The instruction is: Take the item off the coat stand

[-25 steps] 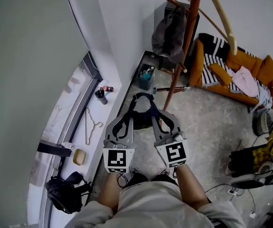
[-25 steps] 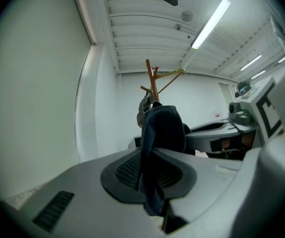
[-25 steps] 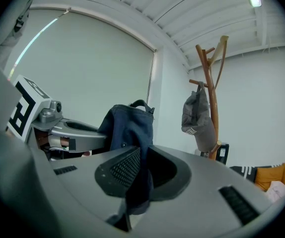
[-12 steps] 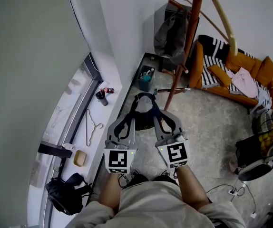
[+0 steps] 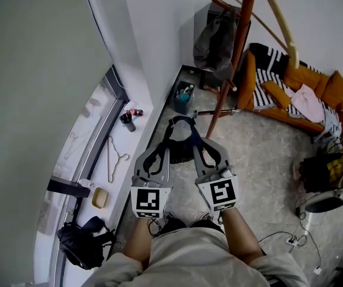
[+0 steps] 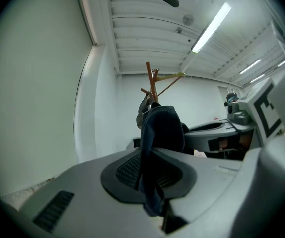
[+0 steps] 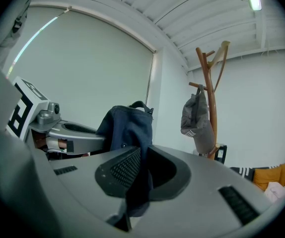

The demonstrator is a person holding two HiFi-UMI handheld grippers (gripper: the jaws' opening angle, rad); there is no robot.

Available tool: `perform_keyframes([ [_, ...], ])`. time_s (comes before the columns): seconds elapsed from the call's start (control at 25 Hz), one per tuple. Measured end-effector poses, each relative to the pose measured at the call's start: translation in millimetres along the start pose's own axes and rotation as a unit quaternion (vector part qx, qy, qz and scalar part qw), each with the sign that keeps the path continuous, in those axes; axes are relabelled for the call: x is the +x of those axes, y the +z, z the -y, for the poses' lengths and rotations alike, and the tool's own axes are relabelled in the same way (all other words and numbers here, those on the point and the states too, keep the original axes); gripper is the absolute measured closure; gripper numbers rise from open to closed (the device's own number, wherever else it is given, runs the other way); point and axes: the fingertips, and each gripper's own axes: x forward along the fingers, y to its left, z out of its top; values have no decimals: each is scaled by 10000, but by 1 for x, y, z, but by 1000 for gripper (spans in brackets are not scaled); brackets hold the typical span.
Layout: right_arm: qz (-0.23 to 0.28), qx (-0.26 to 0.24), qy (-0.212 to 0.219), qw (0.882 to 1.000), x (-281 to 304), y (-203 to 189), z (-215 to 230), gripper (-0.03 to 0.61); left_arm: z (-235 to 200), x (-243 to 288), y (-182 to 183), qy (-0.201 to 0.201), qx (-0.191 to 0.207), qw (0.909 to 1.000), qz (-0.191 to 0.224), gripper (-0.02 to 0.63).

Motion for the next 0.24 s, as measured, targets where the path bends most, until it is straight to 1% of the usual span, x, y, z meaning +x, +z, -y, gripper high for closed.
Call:
perform_keyframes([
  [0.24,8,-24,0,10000,1,-1,-1,548,-2,0,-2,-3,20,10000,0,572],
])
